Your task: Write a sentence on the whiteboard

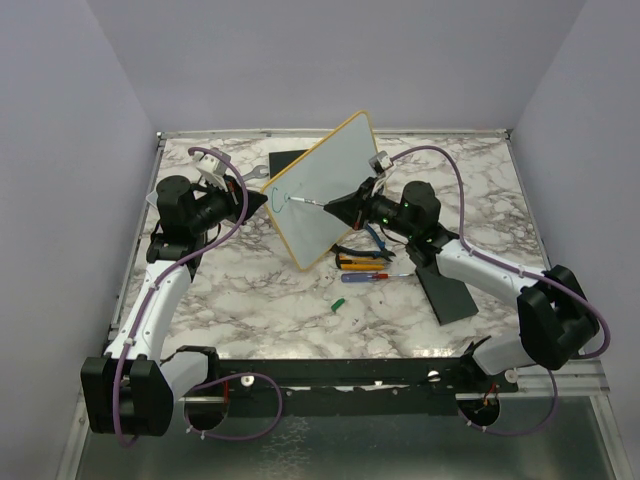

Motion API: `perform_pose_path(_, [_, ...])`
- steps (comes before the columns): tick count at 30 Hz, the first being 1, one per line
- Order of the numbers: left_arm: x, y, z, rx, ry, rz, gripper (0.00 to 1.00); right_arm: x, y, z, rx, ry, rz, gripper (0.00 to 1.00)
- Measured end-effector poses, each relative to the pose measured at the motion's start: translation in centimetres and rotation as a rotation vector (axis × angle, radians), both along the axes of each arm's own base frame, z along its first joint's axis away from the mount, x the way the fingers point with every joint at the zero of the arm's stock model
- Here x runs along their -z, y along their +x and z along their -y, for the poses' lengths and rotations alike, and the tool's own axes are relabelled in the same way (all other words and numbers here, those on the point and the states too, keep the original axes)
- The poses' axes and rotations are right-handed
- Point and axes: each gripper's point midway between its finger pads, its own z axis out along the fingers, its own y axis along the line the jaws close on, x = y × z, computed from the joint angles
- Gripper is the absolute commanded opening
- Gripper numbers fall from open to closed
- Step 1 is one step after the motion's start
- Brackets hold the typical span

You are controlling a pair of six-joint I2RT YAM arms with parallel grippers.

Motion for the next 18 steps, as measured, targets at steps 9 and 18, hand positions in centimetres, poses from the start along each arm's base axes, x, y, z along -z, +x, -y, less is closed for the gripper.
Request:
perform_pose_path(9, [0.0, 0.0, 0.0, 0.000, 0.000, 0.000, 0.00, -0.2, 0.1, 0.0, 0.004, 0.000, 0.003, 0.01])
perform_pose_path(18, [-0.1, -0.1, 0.1, 0.003, 0.000, 0.004, 0.00, -3.2, -0.7, 0.9, 0.021, 0.033, 0.062, 0.00])
